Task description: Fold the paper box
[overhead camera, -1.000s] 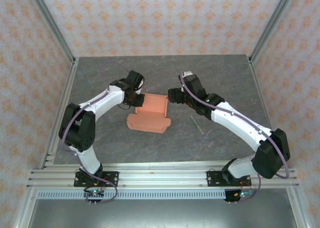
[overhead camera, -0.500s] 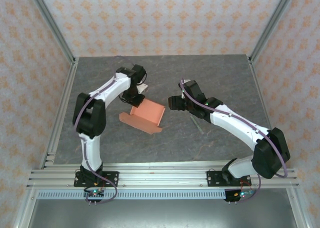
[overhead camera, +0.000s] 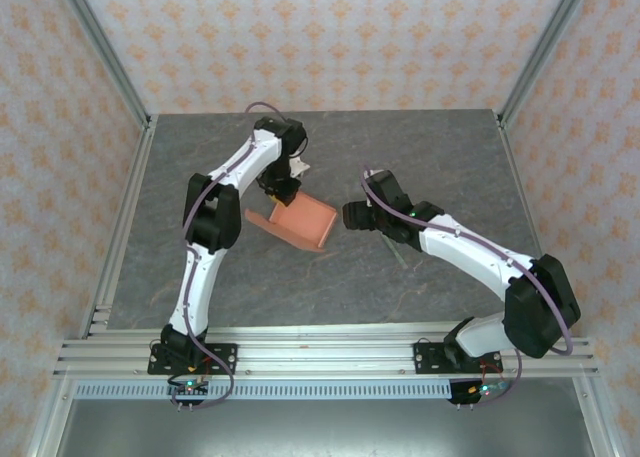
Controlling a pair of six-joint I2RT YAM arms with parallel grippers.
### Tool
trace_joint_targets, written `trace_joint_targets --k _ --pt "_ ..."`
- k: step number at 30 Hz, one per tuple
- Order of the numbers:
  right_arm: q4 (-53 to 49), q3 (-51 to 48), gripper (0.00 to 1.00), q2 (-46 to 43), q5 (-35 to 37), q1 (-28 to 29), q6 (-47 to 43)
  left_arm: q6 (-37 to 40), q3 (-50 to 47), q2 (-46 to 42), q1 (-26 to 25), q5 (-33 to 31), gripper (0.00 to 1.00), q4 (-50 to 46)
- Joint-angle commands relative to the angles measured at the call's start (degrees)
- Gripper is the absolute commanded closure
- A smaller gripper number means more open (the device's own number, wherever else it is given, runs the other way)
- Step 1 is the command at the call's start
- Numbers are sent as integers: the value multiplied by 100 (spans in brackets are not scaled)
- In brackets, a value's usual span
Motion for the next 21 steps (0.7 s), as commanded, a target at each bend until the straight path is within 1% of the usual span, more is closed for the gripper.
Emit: trace_joint_targets --k 1,4,8,11,13,15,17,18,21 --pt "35 -8 24 89 179 -30 53 128 536 230 -105 309 72 -499" --pt "21 36 24 109 213 -32 27 176 847 337 -150 336 61 -561" --pt "58 105 24 225 165 -48 4 174 1194 264 -148 488 55 -509" --pt "160 162 24 399 -119 -132 73 80 1613 76 -139 540 51 -368" --pt "262 177 24 505 -406 -307 210 -175 1750 -197 -67 446 49 1" --pt "335 204 23 609 -565 -437 252 -586 1654 -579 87 375 48 464" --pt "281 355 23 812 -519 -487 214 -1057 1125 -1163 316 332 49 1065" --pt "196 480 24 973 -426 -497 182 -1306 649 -1557 435 269 49 1469" --pt "-212 980 26 1545 -110 -520 11 -1960 -1204 -2912 724 -239 50 2616"
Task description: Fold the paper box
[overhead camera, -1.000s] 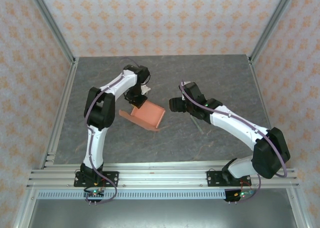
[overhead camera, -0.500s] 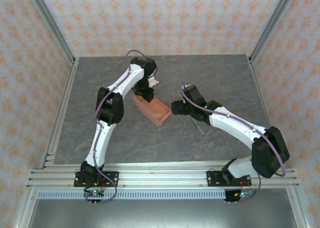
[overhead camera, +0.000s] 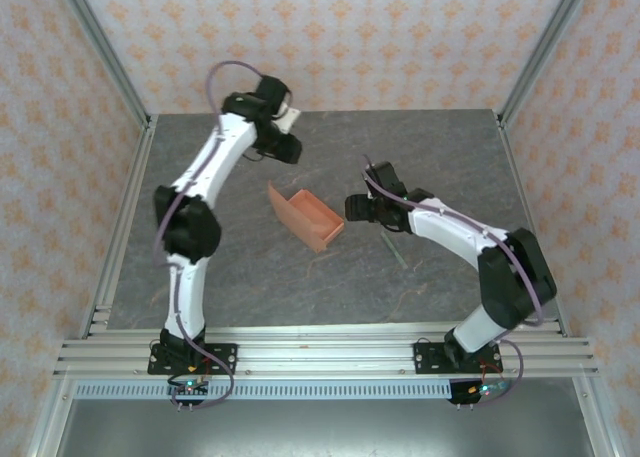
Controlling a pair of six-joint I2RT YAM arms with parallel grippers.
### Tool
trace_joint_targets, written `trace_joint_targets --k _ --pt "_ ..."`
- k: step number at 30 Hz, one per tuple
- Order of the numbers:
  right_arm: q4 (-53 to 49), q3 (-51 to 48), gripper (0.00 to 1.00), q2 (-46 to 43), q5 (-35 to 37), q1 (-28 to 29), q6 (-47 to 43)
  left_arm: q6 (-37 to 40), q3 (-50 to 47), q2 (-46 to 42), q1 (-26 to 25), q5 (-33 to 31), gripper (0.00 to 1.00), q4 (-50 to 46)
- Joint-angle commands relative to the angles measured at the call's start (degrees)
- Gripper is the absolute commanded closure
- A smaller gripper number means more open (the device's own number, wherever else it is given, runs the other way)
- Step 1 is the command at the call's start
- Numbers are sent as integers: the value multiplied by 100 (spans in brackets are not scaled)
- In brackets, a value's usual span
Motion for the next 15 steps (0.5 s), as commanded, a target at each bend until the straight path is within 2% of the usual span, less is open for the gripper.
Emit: trace_joint_targets --k 1,4,7,10,15 --pt "-352 565 26 548 379 -9 -170 -1087 -1647 -1590 372 -832 50 1409" --pt "-541 901 27 998 524 -5 -333 -1681 -3480 -2677 563 -1671 51 2077" --pt "-696 1126 27 1278 523 -9 -397 -2165 -5127 -3573 624 -2081 51 2704" --pt "-859 1325 28 1505 309 -7 -471 -2601 -6393 -4086 623 -1632 53 3351" --pt "-1056 1521 31 1790 91 -9 -568 -3400 -7670 -4185 348 -650 58 4555"
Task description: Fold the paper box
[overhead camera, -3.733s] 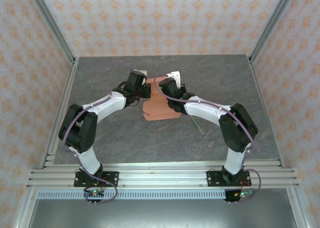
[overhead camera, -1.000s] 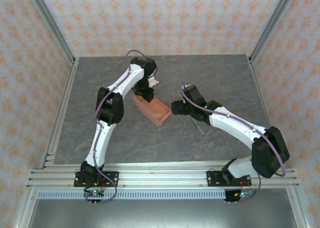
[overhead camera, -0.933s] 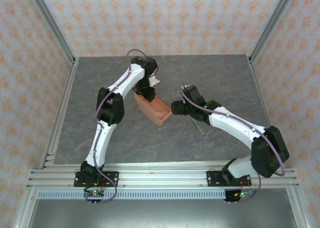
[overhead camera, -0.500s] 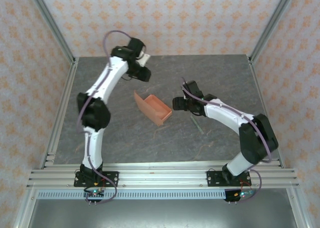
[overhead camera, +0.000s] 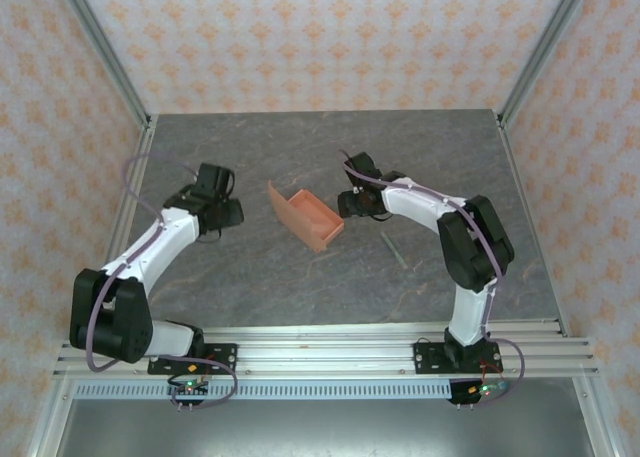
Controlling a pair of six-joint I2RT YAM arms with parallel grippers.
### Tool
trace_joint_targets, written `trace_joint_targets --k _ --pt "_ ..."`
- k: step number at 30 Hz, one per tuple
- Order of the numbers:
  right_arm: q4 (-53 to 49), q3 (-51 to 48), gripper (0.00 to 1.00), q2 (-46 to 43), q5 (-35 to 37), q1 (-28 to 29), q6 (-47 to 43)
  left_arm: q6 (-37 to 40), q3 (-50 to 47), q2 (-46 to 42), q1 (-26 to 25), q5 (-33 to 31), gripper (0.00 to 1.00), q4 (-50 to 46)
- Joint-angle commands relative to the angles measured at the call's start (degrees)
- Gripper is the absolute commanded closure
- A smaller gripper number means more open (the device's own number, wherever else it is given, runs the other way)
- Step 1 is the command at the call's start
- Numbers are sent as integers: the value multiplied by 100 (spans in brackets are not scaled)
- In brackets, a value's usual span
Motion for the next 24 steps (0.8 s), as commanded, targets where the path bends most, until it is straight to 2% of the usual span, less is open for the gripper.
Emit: trace_joint_targets --k 1,5,11,15,24 --pt "-373 217 31 171 -138 -13 -176 -881 -455 -51 -321 507 59 1311" --pt "-450 181 34 230 -395 -13 -204 -1208 -640 474 -709 799 61 2029" --pt "-190 -335 36 -225 -949 17 -16 -1440 -273 1481 -971 1183 64 2799" --pt "122 -688 37 -395 -1330 94 238 -1269 139 1839 -975 1097 65 2707" --pt "722 -1201 38 -671 -1339 338 696 -832 1191 2764 -919 972 65 2322"
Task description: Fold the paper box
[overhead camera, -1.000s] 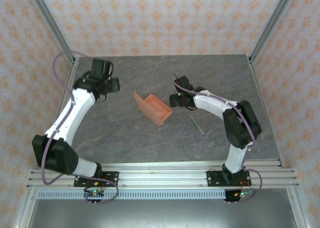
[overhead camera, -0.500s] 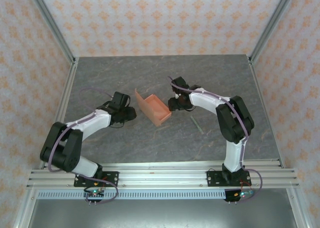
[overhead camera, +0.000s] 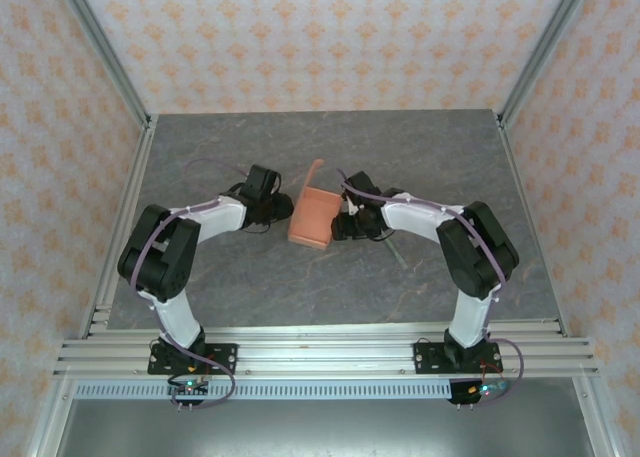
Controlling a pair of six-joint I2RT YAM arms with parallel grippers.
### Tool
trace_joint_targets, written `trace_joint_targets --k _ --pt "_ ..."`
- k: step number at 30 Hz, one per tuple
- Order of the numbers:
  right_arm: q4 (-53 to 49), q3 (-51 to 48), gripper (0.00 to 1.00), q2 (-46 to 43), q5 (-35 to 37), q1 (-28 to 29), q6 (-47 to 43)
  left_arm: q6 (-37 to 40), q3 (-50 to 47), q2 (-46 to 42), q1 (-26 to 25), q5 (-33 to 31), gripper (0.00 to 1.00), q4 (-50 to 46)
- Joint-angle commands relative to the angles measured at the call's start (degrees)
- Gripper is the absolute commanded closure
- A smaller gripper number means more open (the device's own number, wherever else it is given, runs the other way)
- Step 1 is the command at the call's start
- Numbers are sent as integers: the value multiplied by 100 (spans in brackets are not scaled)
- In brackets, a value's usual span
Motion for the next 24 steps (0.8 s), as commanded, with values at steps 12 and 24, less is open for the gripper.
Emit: trace_joint_targets --k 12,24 --pt "201 -252 35 -1185 73 -842 -63 592 547 -74 451 -1038 59 -318" --pt "697 1017 48 363 -1572 -1412 60 -52 -1870 -1729 205 -559 57 172"
